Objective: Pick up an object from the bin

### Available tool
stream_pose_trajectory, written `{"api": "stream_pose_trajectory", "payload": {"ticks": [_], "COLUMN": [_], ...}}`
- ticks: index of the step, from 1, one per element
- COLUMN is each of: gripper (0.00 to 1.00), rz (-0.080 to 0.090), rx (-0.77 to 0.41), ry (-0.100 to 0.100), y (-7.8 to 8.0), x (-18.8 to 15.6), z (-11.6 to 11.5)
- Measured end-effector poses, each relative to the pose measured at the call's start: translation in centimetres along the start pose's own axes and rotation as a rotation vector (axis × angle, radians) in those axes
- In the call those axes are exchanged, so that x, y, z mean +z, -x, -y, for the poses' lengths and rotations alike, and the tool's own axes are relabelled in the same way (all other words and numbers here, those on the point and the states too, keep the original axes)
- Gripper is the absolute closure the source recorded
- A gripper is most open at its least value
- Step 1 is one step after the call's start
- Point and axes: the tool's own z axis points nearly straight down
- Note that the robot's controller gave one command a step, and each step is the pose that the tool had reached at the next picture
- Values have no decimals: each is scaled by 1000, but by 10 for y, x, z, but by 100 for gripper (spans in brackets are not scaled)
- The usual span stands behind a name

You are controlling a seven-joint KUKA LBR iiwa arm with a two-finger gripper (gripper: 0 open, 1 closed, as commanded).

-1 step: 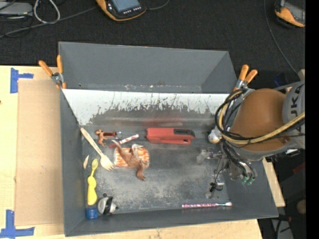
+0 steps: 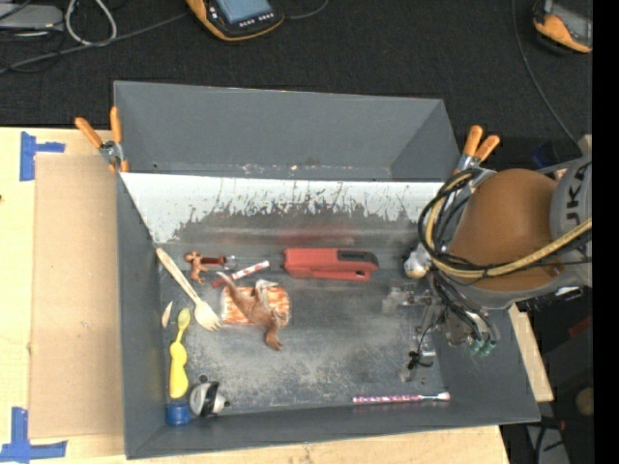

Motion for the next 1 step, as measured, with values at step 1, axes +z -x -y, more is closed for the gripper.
{"api": "stream_pose_trajectory", "payload": {"ticks": [1], "gripper": [0], "rz": [-1], "rx": [46], "ry": [1], "y": [21], "x": [22], "z": [-68]}}
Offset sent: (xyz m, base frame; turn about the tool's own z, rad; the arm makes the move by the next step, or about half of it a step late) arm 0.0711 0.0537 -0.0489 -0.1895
